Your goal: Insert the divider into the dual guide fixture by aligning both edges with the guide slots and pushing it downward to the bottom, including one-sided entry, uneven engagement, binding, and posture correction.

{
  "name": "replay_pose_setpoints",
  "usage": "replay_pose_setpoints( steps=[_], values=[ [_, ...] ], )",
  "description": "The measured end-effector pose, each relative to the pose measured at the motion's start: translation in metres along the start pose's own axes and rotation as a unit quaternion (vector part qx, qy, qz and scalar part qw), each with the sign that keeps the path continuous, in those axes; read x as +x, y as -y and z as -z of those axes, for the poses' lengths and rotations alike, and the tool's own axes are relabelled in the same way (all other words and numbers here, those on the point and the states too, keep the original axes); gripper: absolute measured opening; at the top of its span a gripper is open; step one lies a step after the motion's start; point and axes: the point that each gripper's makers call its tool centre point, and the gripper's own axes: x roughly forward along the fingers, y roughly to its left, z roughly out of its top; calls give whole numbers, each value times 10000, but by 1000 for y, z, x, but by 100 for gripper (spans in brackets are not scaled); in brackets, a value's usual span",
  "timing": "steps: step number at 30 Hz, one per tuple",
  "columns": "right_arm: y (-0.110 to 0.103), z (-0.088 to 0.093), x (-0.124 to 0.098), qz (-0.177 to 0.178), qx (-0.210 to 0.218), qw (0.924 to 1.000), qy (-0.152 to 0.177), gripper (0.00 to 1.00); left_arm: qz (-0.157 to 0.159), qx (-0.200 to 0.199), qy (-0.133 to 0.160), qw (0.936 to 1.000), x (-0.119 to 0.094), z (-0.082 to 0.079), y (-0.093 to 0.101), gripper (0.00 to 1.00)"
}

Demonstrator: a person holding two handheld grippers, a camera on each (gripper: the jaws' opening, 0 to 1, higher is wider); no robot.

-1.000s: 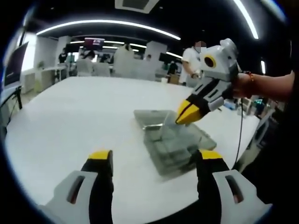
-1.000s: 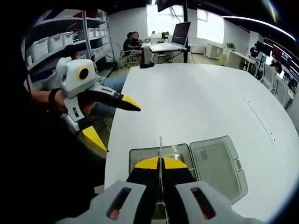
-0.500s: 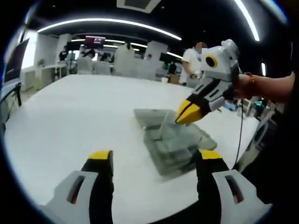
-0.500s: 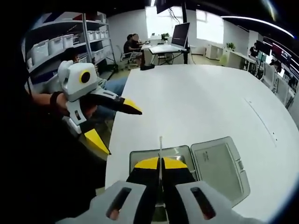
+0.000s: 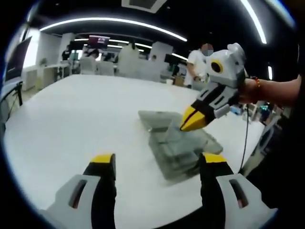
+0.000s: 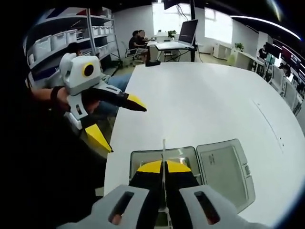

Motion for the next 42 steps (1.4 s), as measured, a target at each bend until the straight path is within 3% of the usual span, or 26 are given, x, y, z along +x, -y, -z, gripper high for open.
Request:
replay_pose_setpoints(
  steps=[12, 28, 42],
  values=[
    [-3, 5, 9, -98, -381, 9990, -206, 0, -34, -46, 13, 10000, -2, 2, 0, 70],
    [-2, 13, 20, -91, -334, 9987, -364, 0, -78, -82, 41, 9999, -7, 3, -1, 70],
    [-1, 22, 31, 155, -349, 9948, -940, 0, -87, -122, 35, 9999, -10, 7, -1, 70]
  ],
)
